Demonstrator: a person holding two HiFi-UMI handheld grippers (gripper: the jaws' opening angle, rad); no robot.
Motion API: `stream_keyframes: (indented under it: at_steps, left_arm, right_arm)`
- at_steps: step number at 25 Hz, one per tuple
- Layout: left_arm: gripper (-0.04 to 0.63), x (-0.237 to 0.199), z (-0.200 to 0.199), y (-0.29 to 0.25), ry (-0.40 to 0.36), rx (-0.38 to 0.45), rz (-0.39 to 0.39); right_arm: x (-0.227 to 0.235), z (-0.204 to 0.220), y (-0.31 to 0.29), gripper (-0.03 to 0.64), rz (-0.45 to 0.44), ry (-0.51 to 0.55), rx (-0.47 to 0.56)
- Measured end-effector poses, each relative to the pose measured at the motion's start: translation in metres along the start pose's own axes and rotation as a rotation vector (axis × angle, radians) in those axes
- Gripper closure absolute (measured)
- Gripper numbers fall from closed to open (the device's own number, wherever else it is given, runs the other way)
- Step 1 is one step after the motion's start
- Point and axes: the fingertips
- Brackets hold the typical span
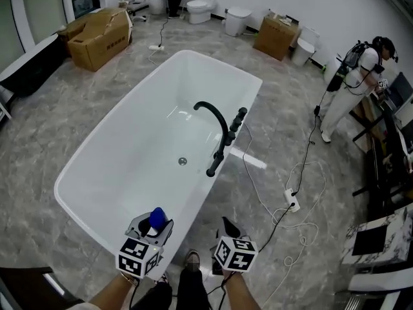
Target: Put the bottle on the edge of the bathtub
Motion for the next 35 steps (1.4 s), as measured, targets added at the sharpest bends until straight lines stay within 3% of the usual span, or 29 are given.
stream_keyframes:
  at_steps: [11, 28, 35]
  left_arm:
    - [0.425, 0.0, 0.015, -0.051, -0.023, 0.008, 0.013]
    - [0.425, 0.015, 0.039, -0.117, -0.064, 0.005, 0.066]
    - [0.425, 0.02, 0.039, -0.143, -0.122, 0.038, 0.089]
  right_arm:
    - [0.041, 0.022, -0.037, 0.591, 0.048, -0.127, -0.033]
    - [0.081, 0.058, -0.074, 0.591, 0.057, -0.106, -0.119]
    - [0.096, 0.067, -0.086, 0.591, 0.057, -0.118, -0.136]
Point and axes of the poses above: the fingertips, and each gripper's own axes: y backward along the fingers, x to its right, z out of its underside, and after that the axes turned 3 degrees about -z, right-handed
